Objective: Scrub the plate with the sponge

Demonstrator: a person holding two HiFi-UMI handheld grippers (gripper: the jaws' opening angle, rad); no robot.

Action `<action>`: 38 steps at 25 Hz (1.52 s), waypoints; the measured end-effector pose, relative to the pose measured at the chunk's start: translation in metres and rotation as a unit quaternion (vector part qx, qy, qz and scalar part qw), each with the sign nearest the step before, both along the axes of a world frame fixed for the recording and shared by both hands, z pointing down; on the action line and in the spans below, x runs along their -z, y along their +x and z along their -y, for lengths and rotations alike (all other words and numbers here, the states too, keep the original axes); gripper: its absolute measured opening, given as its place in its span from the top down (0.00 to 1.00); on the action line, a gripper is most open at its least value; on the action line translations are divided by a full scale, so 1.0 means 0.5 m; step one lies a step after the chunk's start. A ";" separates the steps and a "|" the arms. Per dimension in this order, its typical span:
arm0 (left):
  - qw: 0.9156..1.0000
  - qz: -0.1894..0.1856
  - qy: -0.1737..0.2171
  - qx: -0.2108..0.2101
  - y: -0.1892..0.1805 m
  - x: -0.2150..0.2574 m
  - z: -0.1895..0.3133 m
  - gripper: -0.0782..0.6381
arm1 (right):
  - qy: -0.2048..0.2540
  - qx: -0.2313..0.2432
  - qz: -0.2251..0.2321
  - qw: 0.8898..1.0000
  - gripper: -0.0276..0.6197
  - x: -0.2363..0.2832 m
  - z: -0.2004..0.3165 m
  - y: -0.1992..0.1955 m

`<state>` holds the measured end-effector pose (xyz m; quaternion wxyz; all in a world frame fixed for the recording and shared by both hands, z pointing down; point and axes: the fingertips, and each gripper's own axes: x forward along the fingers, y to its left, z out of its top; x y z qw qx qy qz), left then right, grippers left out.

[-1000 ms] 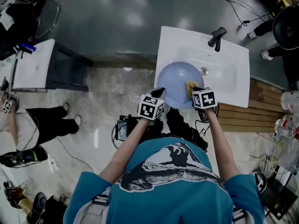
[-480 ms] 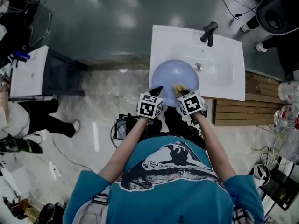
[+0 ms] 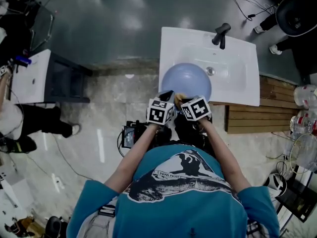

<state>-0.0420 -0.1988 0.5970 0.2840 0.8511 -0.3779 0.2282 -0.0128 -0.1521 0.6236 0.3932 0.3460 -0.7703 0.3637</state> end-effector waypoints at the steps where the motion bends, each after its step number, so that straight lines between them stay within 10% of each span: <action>1: 1.000 -0.002 0.000 0.001 -0.001 0.000 0.002 0.88 | -0.003 -0.002 0.004 1.000 0.91 0.001 0.002 -0.003; 16: 0.998 -0.062 0.011 0.027 -0.054 0.052 0.025 0.88 | 0.020 -0.083 0.045 0.995 0.91 0.026 0.043 0.021; 38: 0.995 -0.097 0.007 -0.038 -0.116 0.100 -0.163 0.88 | 0.107 -0.157 0.127 0.974 0.91 0.146 -0.080 -0.013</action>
